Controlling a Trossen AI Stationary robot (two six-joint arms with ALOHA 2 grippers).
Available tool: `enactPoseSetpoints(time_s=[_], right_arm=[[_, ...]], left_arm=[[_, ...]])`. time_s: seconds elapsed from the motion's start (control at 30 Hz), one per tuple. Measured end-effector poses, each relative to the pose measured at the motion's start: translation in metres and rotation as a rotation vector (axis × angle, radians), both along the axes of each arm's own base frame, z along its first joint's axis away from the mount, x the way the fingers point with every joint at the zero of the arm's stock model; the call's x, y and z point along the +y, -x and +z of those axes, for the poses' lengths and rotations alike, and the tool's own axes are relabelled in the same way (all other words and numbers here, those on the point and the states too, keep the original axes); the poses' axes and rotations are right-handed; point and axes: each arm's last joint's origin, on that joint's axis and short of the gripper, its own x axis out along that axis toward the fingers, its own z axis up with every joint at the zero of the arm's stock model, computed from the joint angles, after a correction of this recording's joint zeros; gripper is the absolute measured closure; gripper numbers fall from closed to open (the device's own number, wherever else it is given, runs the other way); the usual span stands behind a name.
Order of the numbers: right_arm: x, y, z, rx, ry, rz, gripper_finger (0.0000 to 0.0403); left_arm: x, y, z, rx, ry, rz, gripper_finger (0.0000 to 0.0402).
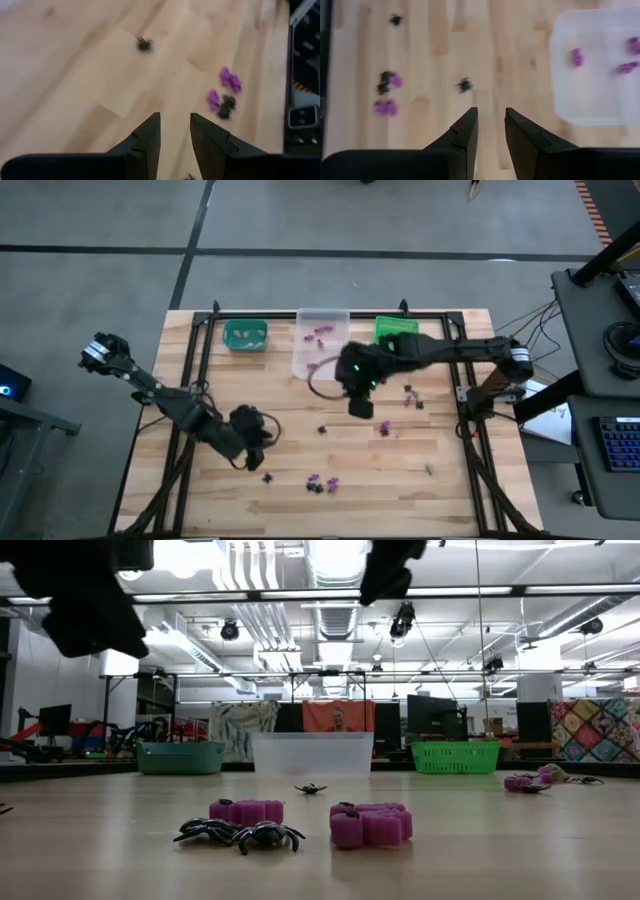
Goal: Sort Halloween decoration
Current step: Put the black spider toy into the green bin
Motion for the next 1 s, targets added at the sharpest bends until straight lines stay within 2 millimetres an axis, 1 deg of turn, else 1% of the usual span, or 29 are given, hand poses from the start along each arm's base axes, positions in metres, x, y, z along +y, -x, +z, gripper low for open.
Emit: enactPoseSetpoints(time_s=[0.13,0.3,0.43,0.53,0.7,0.83,1.0], right_arm=[[0.023,0.011,-0.016,-0.024,-0.018,0.043,0.0319],[0.05,0.012,-0.042,-0.068,-0.038,0.099,0.0318],[0.069,0.005,-0.064,-0.144,-0.073,0.121,0.0324],[0.083,-0.004,-0.08,-0.204,-0.104,0.134,0.0331],[0.104,-0.023,-0.101,-0.279,-0.14,0.153,0.0342],[0.118,-0.041,-0.118,-0.321,-0.1,0.136,0.0349],[0.126,-0.062,-0.141,-0.315,-0.015,0.115,0.035]], left_arm=[[-0.026,-0.008,-0.004,0.035,-0.002,-0.047,0.0313],[-0.06,-0.015,-0.01,0.127,-0.077,-0.126,0.0313],[-0.086,-0.015,-0.016,0.23,-0.172,-0.188,0.0313],[-0.104,-0.012,-0.024,0.317,-0.262,-0.233,0.0313],[-0.131,-0.01,-0.039,0.376,-0.341,-0.285,0.0322],[-0.14,-0.008,-0.049,0.389,-0.38,-0.297,0.0326],[-0.136,-0.005,-0.06,0.409,-0.418,-0.291,0.0327]])
